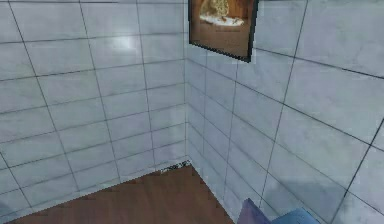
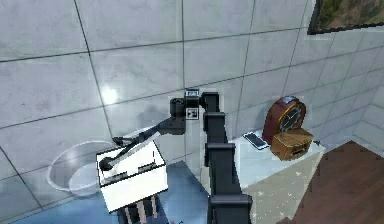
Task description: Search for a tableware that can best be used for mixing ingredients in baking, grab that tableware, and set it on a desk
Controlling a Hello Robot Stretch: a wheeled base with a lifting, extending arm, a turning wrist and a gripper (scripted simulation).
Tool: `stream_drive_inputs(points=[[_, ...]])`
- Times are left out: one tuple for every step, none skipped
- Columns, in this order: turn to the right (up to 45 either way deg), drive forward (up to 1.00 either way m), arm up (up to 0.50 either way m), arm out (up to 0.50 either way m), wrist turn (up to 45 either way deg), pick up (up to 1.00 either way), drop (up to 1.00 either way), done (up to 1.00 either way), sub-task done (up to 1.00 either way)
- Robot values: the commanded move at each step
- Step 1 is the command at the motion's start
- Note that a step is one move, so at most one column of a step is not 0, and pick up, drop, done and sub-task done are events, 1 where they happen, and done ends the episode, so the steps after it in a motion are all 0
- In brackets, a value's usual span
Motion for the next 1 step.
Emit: stream_drive_inputs(points=[[0.0,0.0,-0.32,0.0,0.0,0.0,0.0,0.0,0.0]])
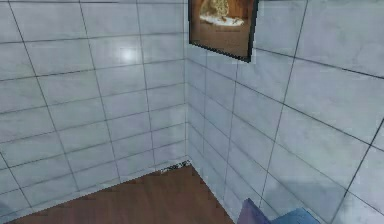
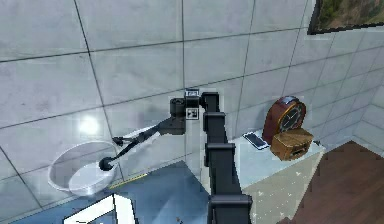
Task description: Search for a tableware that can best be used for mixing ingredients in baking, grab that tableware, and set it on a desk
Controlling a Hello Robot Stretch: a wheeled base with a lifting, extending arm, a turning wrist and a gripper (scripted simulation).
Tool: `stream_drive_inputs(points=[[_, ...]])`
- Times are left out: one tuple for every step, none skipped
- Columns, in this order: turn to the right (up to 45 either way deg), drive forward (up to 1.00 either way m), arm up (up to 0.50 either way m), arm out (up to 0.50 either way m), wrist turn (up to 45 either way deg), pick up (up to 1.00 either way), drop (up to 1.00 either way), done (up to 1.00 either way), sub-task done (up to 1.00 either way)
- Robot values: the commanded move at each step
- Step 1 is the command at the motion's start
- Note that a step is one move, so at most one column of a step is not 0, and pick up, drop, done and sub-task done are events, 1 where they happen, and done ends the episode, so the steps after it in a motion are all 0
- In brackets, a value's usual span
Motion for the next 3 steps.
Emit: stream_drive_inputs(points=[[0.0,0.0,0.0,0.0,0.0,0.0,1.0,0.0,0.0],[0.0,0.0,0.1,0.0,0.0,0.0,0.0,0.0,0.0],[0.0,0.0,0.0,-0.08,0.0,0.0,0.0,0.0,0.0]])
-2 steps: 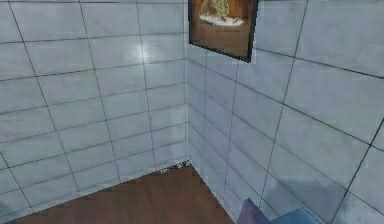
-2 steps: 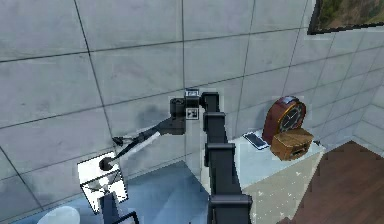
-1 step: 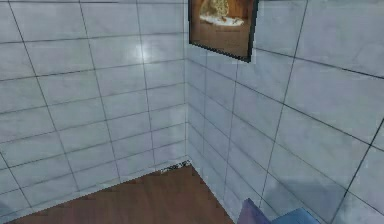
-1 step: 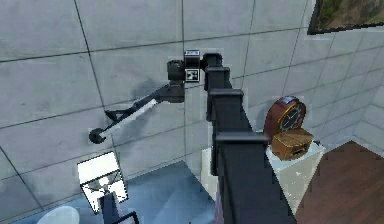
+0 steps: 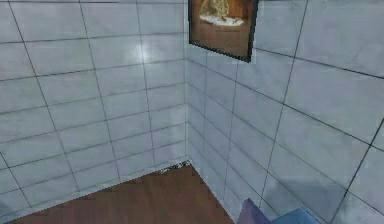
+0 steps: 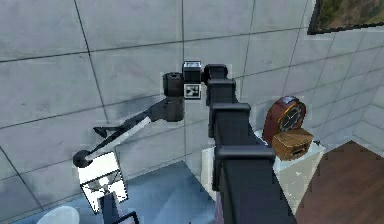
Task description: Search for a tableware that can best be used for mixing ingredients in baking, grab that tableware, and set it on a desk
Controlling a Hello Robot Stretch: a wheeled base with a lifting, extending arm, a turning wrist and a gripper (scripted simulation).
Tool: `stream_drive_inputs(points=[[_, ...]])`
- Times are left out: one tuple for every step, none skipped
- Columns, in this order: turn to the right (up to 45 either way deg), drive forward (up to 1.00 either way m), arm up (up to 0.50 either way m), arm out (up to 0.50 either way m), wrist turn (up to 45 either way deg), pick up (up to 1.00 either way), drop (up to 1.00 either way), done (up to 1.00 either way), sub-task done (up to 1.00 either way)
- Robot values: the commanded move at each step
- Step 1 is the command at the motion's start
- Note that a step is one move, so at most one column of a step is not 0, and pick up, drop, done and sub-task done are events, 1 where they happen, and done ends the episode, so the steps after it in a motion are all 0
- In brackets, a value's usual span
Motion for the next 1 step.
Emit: stream_drive_inputs(points=[[0.0,0.0,0.0,0.0,0.0,0.0,0.0,1.0,0.0]])
